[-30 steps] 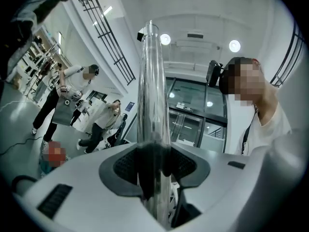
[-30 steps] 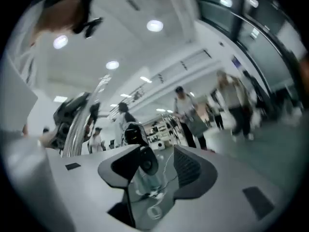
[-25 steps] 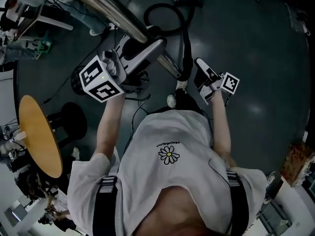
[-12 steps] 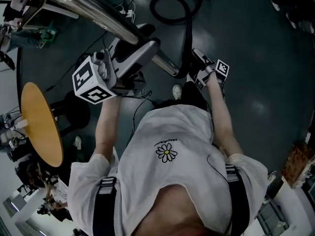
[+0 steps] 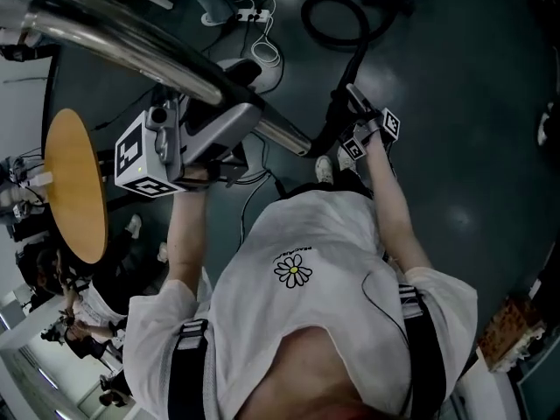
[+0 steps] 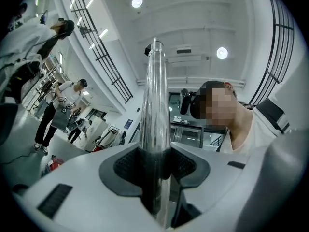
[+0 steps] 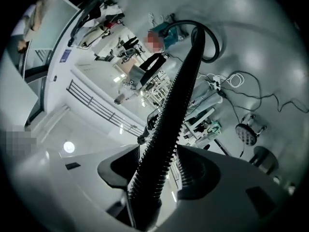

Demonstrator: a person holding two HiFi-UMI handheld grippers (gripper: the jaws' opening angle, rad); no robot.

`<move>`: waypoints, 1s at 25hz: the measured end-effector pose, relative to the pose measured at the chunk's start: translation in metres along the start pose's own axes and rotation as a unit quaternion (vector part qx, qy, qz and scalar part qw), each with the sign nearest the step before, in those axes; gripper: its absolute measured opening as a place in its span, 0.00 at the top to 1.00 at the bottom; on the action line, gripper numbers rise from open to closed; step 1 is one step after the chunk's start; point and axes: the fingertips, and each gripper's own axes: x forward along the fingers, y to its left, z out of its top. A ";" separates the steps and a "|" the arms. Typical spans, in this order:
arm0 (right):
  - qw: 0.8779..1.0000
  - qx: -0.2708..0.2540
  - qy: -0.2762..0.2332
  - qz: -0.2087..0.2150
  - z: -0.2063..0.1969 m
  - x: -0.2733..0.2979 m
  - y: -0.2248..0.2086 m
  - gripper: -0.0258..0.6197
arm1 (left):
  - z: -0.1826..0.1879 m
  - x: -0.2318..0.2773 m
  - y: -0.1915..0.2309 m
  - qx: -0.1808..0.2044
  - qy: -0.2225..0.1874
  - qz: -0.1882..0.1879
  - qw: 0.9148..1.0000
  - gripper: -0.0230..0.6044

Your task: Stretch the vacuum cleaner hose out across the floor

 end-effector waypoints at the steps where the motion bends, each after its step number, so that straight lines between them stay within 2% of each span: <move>1: 1.000 0.016 0.007 0.007 -0.005 0.004 0.001 0.61 | -0.001 -0.001 -0.002 -0.001 0.004 -0.004 1.000 0.70; 4: 0.997 0.050 0.042 0.027 -0.020 0.018 0.006 0.61 | -0.007 -0.001 -0.002 -0.007 0.009 0.001 1.000 0.70; 5: 0.998 0.041 0.051 0.019 -0.024 0.021 0.006 0.61 | -0.008 0.000 0.002 -0.001 0.007 0.020 1.000 0.70; 6: 0.999 0.021 0.049 0.001 -0.024 0.020 0.004 0.62 | -0.009 0.000 0.009 0.018 0.008 0.054 0.998 0.70; 7: 0.999 -0.002 0.033 -0.019 -0.019 0.014 0.002 0.62 | -0.011 -0.001 0.021 0.054 0.022 0.105 0.993 0.70; 8: 0.999 -0.025 0.008 -0.035 -0.008 0.005 0.002 0.70 | -0.016 -0.004 0.036 0.100 0.053 0.168 0.979 0.70; 9: 0.998 -0.046 -0.017 -0.046 0.003 -0.006 0.003 0.72 | -0.024 -0.011 0.053 0.140 0.099 0.232 0.958 0.70; 10: 0.996 -0.065 -0.039 -0.053 0.014 -0.017 0.007 0.72 | -0.032 -0.021 0.070 0.157 0.150 0.289 0.932 0.68; 11: 0.993 -0.084 -0.056 -0.059 0.022 -0.026 0.012 0.72 | -0.040 -0.035 0.086 0.149 0.195 0.335 0.910 0.67; 13: 0.986 -0.126 -0.083 -0.068 0.030 -0.039 0.025 0.72 | -0.053 -0.067 0.113 0.096 0.264 0.398 0.873 0.65; 15: 0.975 -0.179 -0.109 -0.073 0.035 -0.051 0.038 0.72 | -0.069 -0.098 0.127 0.038 0.315 0.437 0.842 0.63; 17: 0.960 -0.236 -0.135 -0.070 0.042 -0.062 0.056 0.72 | -0.085 -0.121 0.131 -0.008 0.348 0.459 0.817 0.62; 18: 0.952 -0.262 -0.143 -0.067 0.044 -0.064 0.066 0.73 | -0.090 -0.130 0.130 -0.027 0.353 0.467 0.810 0.62; 19: 0.945 -0.286 -0.146 -0.066 0.046 -0.064 0.076 0.72 | -0.094 -0.137 0.128 -0.045 0.351 0.472 0.807 0.62; 23: 0.917 -0.368 -0.137 -0.074 0.046 -0.054 0.112 0.72 | -0.109 -0.170 0.117 -0.141 0.320 0.474 0.808 0.62; 25: 0.907 -0.395 -0.118 -0.082 0.044 -0.044 0.120 0.72 | -0.118 -0.187 0.111 -0.175 0.308 0.473 0.807 0.62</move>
